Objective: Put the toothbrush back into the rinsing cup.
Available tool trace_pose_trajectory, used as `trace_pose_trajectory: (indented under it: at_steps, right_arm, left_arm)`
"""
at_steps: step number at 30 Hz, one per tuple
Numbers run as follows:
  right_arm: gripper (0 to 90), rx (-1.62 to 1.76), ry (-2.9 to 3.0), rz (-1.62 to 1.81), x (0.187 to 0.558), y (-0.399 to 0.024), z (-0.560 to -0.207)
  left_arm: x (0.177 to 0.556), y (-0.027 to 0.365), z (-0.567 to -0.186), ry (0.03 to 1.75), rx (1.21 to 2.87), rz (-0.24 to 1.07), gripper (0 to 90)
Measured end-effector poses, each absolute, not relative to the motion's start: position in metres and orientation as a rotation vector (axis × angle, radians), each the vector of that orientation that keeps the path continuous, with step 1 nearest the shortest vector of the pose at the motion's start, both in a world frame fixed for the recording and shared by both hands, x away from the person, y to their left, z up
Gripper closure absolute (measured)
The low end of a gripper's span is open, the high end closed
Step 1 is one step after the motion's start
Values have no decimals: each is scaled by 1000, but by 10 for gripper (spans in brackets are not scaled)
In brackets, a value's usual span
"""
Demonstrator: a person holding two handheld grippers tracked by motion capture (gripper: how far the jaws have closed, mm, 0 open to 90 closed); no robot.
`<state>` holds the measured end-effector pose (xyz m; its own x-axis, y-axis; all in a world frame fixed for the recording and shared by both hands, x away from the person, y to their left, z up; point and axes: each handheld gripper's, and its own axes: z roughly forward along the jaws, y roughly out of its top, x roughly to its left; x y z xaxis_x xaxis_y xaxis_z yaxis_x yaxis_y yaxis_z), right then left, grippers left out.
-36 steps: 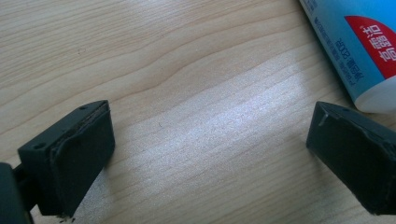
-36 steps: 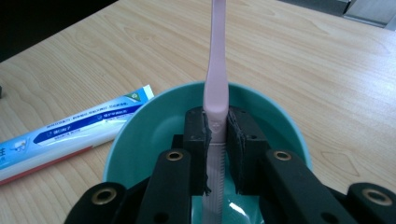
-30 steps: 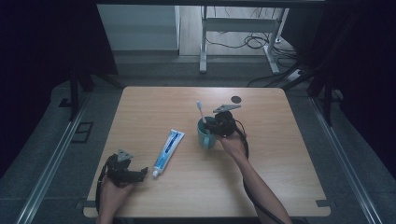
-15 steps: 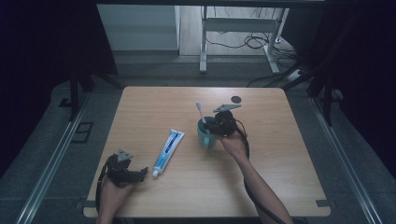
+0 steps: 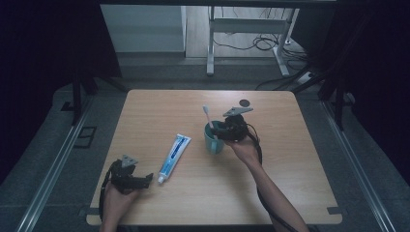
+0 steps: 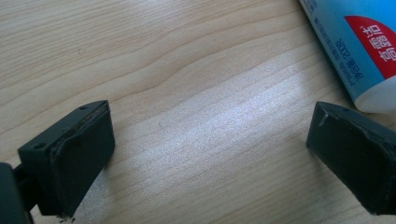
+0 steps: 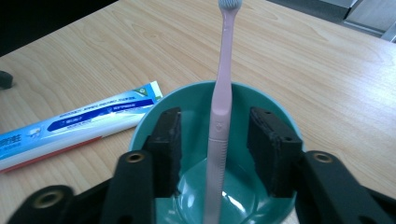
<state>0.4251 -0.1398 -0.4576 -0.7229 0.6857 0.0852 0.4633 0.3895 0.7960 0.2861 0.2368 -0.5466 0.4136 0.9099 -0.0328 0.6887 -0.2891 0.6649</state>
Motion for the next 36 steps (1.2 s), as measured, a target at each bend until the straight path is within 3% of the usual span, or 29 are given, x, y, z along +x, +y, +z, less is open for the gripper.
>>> trace_pose_trajectory:
  at_steps: [11, 36]
  right_arm:
    - [408, 1011, 2404, 1246, 410, -160, -447]
    - [333, 1059, 2370, 1221, 378, -228, -460]
  left_arm:
    - [286, 237, -547, 1350, 2069, 475, 13]
    - [286, 237, -547, 1350, 2071, 476, 12]
